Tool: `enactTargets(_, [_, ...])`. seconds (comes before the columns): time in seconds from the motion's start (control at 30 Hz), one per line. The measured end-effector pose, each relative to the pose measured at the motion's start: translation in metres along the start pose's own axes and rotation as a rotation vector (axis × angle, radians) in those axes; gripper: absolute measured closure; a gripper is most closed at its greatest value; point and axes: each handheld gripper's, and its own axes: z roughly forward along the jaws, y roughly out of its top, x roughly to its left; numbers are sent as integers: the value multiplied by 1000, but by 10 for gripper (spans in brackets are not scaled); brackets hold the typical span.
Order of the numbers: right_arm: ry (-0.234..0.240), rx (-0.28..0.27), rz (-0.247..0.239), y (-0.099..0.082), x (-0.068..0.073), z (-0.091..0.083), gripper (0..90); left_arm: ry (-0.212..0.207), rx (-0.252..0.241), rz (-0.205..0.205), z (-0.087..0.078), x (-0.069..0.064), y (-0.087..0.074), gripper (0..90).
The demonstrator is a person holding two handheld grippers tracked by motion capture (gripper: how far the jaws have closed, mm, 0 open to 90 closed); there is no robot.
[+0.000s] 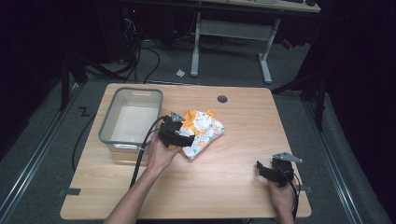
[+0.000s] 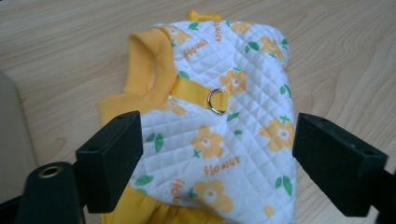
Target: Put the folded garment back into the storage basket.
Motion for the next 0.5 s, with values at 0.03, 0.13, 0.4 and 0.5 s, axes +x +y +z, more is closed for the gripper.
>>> enactTargets(0.03, [0,0,0,0,0,0,296,4,3,0,3,1,2,155])
enactTargets(0.13, [0,0,0,0,0,0,296,7,18,-7,8,3,4,146])
enactTargets(0.4, [-1,0,-1,0,0,0,296,56,24,-31,24,7,16,130])
enactTargets(0.5, [-1,0,0,0,0,0,296,48,45,-41,33,7,20,112])
